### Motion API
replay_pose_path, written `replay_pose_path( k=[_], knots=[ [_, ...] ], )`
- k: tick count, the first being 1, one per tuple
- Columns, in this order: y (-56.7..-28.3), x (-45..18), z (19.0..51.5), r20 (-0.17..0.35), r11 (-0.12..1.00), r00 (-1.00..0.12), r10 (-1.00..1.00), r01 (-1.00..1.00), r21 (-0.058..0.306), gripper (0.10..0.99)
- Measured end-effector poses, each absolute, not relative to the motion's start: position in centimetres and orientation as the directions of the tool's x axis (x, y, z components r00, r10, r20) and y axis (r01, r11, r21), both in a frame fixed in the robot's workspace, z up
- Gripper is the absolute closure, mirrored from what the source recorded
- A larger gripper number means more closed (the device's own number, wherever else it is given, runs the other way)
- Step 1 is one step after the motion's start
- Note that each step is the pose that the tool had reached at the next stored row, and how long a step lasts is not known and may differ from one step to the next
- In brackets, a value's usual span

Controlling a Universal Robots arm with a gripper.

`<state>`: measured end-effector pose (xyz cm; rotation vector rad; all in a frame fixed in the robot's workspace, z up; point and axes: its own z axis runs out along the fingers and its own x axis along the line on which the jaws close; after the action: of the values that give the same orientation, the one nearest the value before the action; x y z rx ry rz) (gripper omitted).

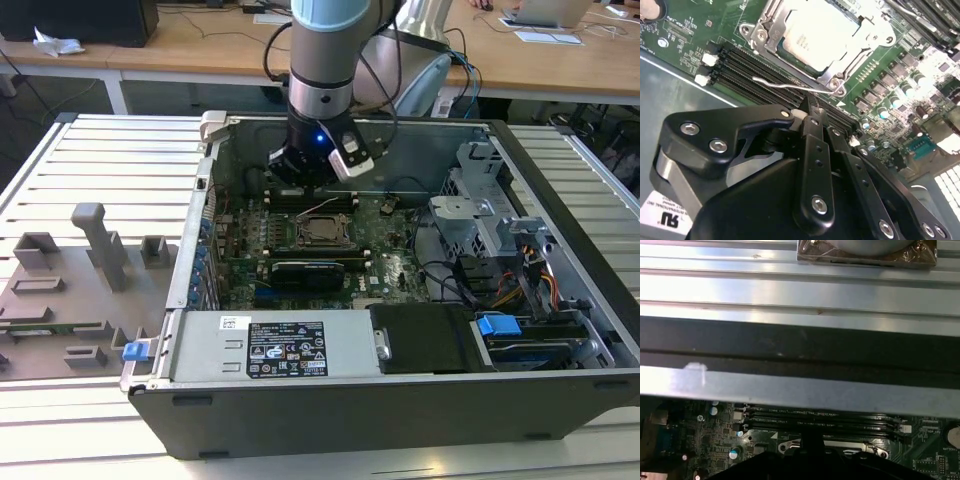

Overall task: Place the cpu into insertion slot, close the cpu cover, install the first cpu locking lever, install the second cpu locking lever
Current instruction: 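Install the first cpu locking lever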

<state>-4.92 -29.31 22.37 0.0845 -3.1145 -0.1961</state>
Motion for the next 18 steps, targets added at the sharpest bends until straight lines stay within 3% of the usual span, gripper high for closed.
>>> replay_pose_path(
  k=[18],
  knots=[
    [-29.4,-1.4,20.6,0.027,0.991,-0.998,-0.055,-0.051,0.126,0.98]
  ],
)
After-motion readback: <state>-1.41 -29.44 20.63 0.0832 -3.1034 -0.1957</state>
